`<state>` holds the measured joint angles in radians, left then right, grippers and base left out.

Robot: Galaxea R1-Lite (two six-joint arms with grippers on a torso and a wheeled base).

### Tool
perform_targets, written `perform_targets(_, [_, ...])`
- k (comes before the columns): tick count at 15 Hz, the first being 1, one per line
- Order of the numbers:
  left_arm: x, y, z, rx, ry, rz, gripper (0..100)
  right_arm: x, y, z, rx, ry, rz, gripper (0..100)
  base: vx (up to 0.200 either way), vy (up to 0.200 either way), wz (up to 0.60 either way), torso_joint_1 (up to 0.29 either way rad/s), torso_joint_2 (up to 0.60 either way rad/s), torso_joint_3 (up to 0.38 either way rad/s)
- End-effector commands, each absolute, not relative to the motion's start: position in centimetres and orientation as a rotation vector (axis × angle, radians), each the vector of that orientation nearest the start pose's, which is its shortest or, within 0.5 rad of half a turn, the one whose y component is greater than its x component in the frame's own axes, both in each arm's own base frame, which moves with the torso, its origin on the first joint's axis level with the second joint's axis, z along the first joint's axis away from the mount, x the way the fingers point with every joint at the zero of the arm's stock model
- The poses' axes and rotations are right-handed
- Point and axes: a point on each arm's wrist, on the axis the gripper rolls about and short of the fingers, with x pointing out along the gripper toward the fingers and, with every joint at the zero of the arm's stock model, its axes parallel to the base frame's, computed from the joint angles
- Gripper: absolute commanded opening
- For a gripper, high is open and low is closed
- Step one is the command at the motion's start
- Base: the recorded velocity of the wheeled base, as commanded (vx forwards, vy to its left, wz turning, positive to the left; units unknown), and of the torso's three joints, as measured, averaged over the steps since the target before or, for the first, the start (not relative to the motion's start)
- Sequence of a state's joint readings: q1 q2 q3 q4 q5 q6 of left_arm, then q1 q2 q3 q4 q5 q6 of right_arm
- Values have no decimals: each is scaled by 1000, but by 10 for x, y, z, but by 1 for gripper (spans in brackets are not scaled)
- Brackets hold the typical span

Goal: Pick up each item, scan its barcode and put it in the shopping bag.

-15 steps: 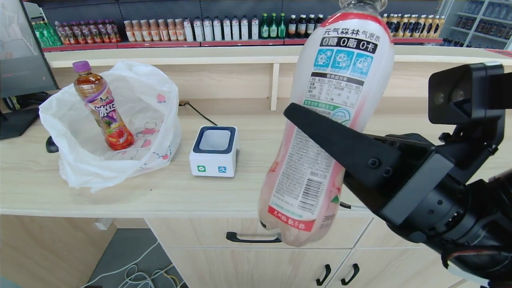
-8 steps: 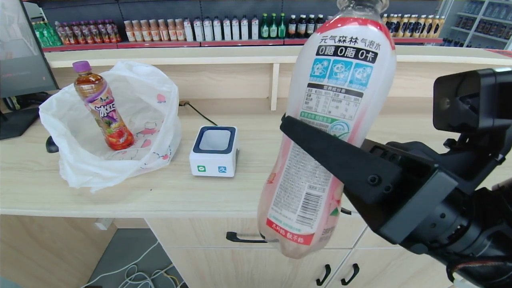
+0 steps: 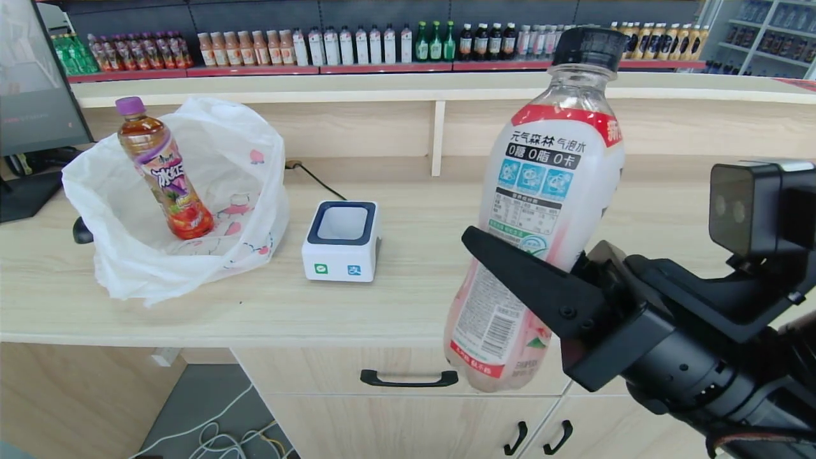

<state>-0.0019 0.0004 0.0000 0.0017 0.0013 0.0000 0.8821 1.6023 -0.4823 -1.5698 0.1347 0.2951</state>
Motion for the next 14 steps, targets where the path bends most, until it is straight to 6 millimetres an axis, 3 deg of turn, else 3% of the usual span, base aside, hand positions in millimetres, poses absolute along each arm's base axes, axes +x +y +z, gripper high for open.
perform_targets(1, [-23,0,75,0,2,0,100,158,184,222,405,-319,1019,0,0,0,0,0,0,0])
perform_targets(5, [-23,0,75,-2,2,2,100,176,154,212,213,-371,823,0,0,0,0,0,0,0])
perform_targets(10, [-23,0,75,0,2,0,100,176,147,217,113,-429,624,0,0,0,0,0,0,0])
perform_targets(14, [-23,0,75,-2,2,2,100,185,141,233,161,-478,469,0,-150,0,0,4,1,1])
